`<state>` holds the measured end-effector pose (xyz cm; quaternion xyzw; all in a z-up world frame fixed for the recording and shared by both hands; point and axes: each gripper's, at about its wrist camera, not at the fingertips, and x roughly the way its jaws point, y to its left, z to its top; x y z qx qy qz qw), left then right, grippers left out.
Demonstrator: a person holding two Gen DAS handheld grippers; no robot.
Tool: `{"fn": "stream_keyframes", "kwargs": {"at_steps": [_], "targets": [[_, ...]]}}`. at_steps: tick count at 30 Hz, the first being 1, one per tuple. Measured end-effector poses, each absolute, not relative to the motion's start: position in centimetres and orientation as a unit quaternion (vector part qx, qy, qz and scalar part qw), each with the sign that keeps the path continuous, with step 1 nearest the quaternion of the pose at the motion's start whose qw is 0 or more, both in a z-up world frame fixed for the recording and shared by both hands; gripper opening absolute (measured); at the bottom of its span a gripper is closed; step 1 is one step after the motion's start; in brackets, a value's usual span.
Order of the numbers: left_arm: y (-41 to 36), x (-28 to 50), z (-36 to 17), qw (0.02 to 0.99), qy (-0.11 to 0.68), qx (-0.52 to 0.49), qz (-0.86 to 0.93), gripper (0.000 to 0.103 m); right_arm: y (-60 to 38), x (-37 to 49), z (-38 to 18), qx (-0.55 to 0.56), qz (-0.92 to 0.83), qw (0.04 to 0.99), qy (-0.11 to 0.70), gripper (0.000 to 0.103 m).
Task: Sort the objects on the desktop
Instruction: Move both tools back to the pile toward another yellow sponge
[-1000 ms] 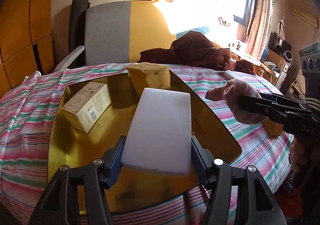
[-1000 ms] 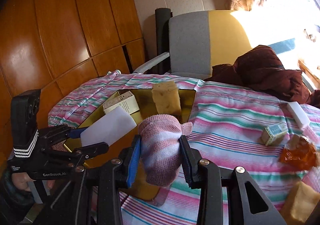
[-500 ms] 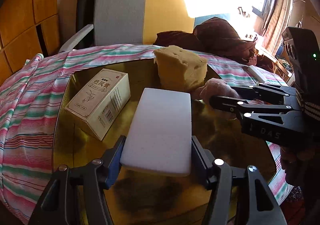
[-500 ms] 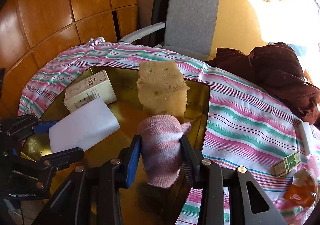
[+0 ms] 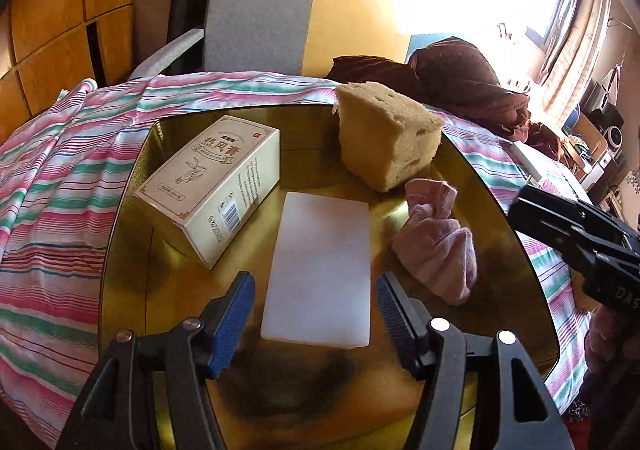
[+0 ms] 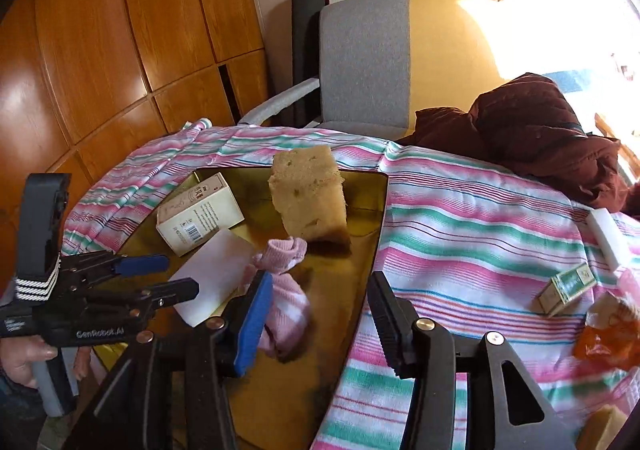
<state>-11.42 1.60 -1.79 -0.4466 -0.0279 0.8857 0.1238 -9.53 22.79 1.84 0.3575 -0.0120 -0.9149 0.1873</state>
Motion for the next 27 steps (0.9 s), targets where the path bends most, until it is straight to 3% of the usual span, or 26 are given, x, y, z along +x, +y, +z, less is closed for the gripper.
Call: {"fn": "stream_keyframes", "kwargs": {"at_steps": [4, 10, 23, 27], "targets": [[1.0, -9.6, -0.9, 0.118, -0.043, -0.416, 0.901, 0.064, 25.7, -5.8, 1.4, 0.348, -0.92, 0.176, -0.046, 0.057], [3.8, -5.9, 0.8, 0.19, -0.036, -0.383, 0.903, 0.064, 30.8, -0.2, 0.4, 0.35, -0.929, 0.11, -0.053, 0.065], [21.0, 0.3, 1.5, 0.422, 0.062, -0.378, 0.822, 0.069, 45.8, 9.7, 2.4, 0.279, -0.949, -0.079, -0.126, 0.074], [26.5, 0.8, 0.8, 0.456, 0.077, -0.395, 0.793, 0.075, 49.9, 11.8, 3.2, 0.227, -0.948, -0.126, -0.186, 0.084]]}}
